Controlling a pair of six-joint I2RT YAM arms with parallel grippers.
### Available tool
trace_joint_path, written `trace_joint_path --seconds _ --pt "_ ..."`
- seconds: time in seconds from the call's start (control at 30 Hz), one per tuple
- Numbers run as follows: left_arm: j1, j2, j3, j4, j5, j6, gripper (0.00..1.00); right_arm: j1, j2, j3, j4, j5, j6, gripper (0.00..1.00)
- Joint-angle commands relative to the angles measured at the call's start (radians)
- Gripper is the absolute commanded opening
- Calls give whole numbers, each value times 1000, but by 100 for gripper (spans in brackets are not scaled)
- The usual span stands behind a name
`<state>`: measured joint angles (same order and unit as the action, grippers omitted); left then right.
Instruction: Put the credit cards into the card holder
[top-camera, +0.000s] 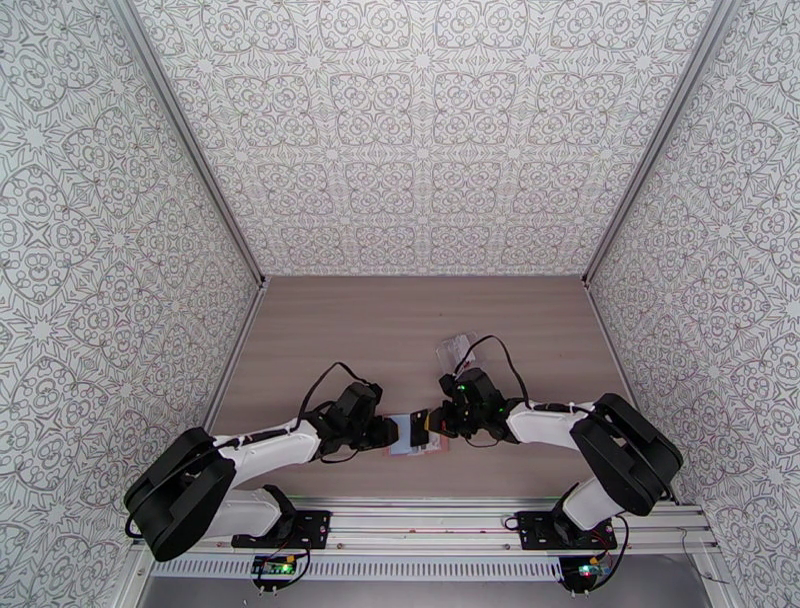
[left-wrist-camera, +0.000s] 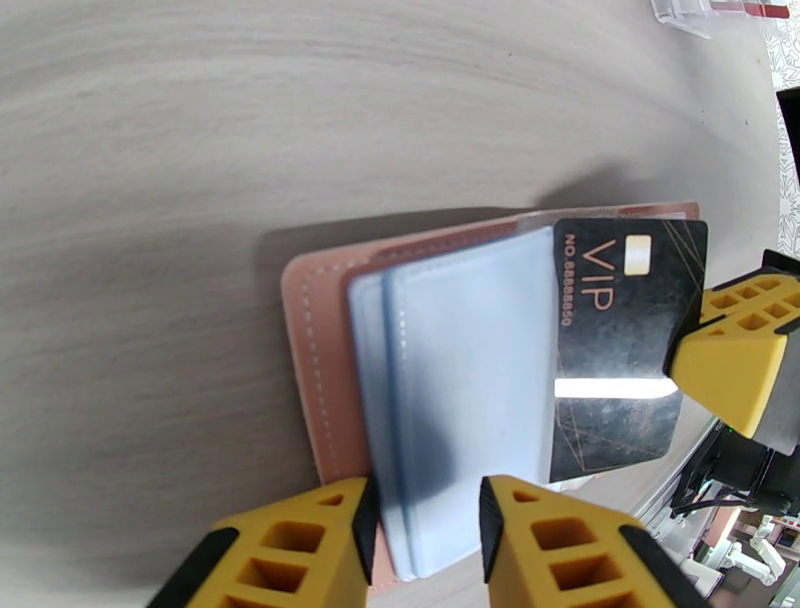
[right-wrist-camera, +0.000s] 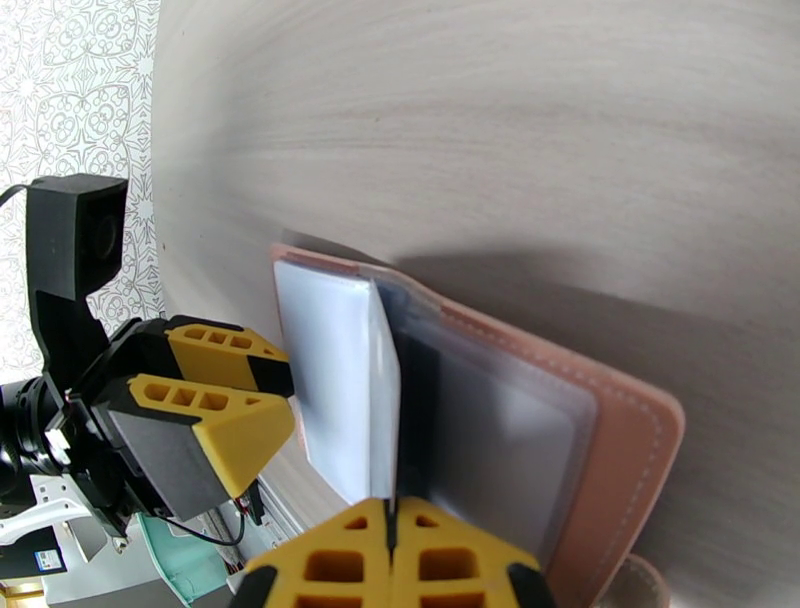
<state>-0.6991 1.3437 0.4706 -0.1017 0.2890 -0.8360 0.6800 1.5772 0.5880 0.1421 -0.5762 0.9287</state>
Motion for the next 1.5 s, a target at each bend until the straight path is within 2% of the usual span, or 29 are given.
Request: trace_joint_path --seconds 0.0,0.63,1.47 --pt "-13 20 12 -16 -21 6 36 9 -11 -27 -36 -2 6 0" --pt "-14 14 -1 0 -30 0 36 12 -34 -30 -70 6 -2 0" --pt "-17 24 -6 9 -27 -3 36 26 24 -24 -12 0 20 0"
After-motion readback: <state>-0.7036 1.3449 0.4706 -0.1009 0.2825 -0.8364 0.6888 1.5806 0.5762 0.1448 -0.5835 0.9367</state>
